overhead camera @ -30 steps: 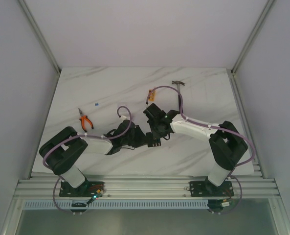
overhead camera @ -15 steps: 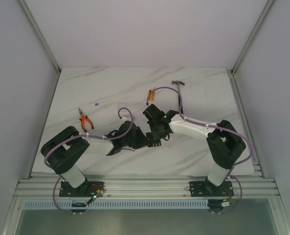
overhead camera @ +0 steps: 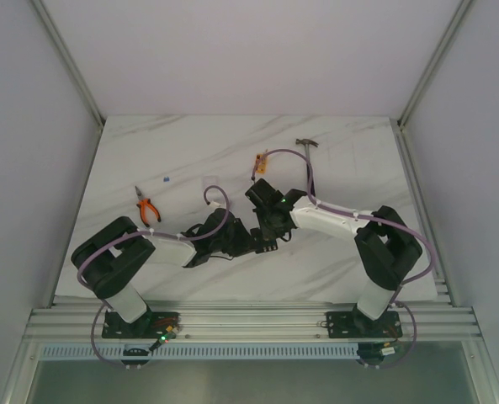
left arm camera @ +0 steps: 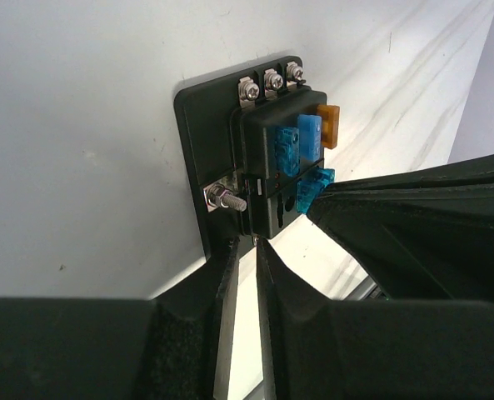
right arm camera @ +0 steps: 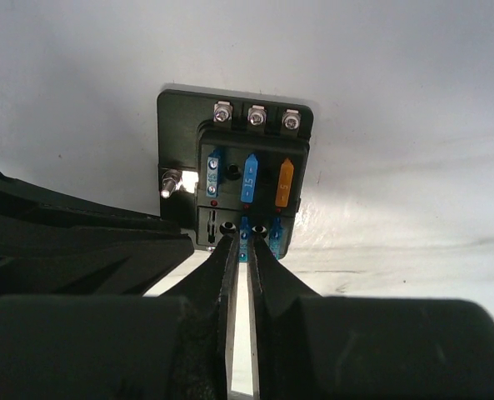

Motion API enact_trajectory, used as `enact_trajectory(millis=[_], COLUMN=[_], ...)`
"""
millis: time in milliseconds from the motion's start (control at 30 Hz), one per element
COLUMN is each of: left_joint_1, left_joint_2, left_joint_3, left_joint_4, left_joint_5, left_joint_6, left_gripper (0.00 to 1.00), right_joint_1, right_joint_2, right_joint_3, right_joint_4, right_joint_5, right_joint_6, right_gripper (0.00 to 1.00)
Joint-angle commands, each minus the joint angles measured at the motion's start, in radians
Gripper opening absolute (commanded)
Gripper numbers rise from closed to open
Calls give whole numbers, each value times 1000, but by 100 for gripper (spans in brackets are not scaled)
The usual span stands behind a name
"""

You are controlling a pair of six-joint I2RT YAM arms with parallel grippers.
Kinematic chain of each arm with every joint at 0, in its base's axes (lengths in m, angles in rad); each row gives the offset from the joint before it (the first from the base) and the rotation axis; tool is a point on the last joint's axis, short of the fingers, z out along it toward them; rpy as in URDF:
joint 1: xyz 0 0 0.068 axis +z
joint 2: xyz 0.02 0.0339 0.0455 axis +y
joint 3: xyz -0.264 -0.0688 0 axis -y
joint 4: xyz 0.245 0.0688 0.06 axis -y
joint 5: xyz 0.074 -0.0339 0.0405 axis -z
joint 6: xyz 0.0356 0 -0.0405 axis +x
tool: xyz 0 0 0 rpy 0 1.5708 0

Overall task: Snap on the fuse box
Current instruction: Install the fuse at the fuse box base.

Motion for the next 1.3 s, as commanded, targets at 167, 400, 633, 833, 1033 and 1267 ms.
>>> enact_trajectory(millis=[167,400,633,833,1033,1267], left_joint_1=[-6,-8,-8,-7,-8,-7], left_joint_2=[25,23,23,24,30,39], left_joint_3=[-14,-16,-21,-24,-23,-21], left_joint_4=[-21,-22,-22,-21,-16,-8], left_joint_5=[-17,-21,-24,-26,-25,-18], left_joint_6=[-13,-15,-17,-18,-21,-24], left_gripper=[24,24,24,24,24,24], right_joint_1=[36,44,44,45,49,49], right_joint_2=[58,96,153,198,221,308], right_joint_3=[51,49,34,13,-30,-47], right_joint_4=[-53,-73,-84,-88,-60,-21], right_joint_5=[30,54,40,29,4,-8], right_joint_6=[-20,-21,-37,-52,-51,-48], right_gripper=[2,0,0,0,0,0])
